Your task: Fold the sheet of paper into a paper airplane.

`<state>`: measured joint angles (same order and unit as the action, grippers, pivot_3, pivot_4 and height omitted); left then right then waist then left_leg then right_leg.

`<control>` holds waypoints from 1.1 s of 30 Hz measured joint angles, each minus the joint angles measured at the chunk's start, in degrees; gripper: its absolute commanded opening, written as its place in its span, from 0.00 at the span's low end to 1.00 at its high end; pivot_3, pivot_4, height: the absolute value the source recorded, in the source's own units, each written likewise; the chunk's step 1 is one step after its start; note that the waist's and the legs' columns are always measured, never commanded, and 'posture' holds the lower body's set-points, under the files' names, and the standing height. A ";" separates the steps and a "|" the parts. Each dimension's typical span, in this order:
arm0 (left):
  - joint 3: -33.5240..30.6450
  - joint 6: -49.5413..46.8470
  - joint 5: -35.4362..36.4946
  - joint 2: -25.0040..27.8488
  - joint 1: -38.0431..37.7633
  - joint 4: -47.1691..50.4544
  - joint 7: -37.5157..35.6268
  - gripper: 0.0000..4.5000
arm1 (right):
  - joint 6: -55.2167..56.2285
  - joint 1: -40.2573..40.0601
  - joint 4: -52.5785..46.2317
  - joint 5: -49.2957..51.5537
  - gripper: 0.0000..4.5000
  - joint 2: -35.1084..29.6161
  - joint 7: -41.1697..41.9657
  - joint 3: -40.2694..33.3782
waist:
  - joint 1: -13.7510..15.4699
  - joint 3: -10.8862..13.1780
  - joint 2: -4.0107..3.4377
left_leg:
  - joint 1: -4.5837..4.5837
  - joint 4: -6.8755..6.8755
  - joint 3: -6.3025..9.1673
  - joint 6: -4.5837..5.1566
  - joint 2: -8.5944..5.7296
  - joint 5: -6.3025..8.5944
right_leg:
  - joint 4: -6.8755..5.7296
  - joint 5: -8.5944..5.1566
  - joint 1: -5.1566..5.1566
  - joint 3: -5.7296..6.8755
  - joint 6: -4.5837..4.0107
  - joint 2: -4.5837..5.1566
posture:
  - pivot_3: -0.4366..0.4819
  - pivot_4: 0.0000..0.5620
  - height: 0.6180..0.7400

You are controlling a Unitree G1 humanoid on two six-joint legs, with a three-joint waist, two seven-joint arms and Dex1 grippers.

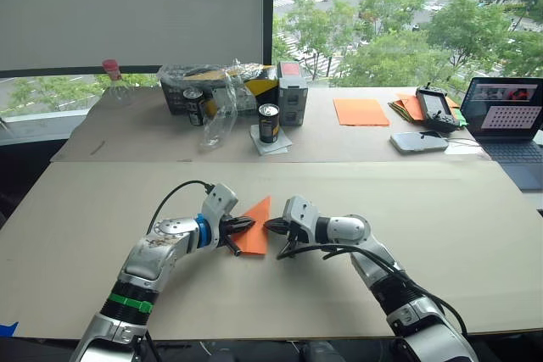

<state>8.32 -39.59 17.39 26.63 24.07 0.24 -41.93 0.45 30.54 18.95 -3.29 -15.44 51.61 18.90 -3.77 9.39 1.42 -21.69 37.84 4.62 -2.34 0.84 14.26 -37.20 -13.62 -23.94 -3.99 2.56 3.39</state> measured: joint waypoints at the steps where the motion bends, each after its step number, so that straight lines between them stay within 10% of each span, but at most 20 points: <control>1: -0.05 -0.08 0.00 0.10 0.03 -0.01 -0.11 0.01 | -0.89 -0.27 -1.12 -0.02 0.00 -0.16 0.34 0.36 | 0.00 0.00 0.00 | -0.01 0.00 0.00 0.00 0.00 0.00 | 0.00 0.00 -0.01 0.00 0.00 0.00 | 0.48 0.27 0.92; 33: 0.26 -0.61 -0.03 0.71 0.24 -0.09 -1.57 0.01 | -15.58 -4.87 -28.56 -5.80 0.00 -11.51 7.52 10.93 | 0.83 -0.02 0.00 | 0.04 0.01 -0.01 0.02 -0.01 0.01 | 0.04 -0.03 0.05 0.00 0.03 0.00 | 0.48 0.27 0.92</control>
<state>8.57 -40.19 17.36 27.34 24.31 0.15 -43.50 -15.12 25.67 -9.61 -9.09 -26.94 59.13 29.83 -2.94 9.37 1.42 -21.65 37.85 4.61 -2.31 0.83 14.27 -37.16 -13.65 -23.89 -3.99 2.60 3.39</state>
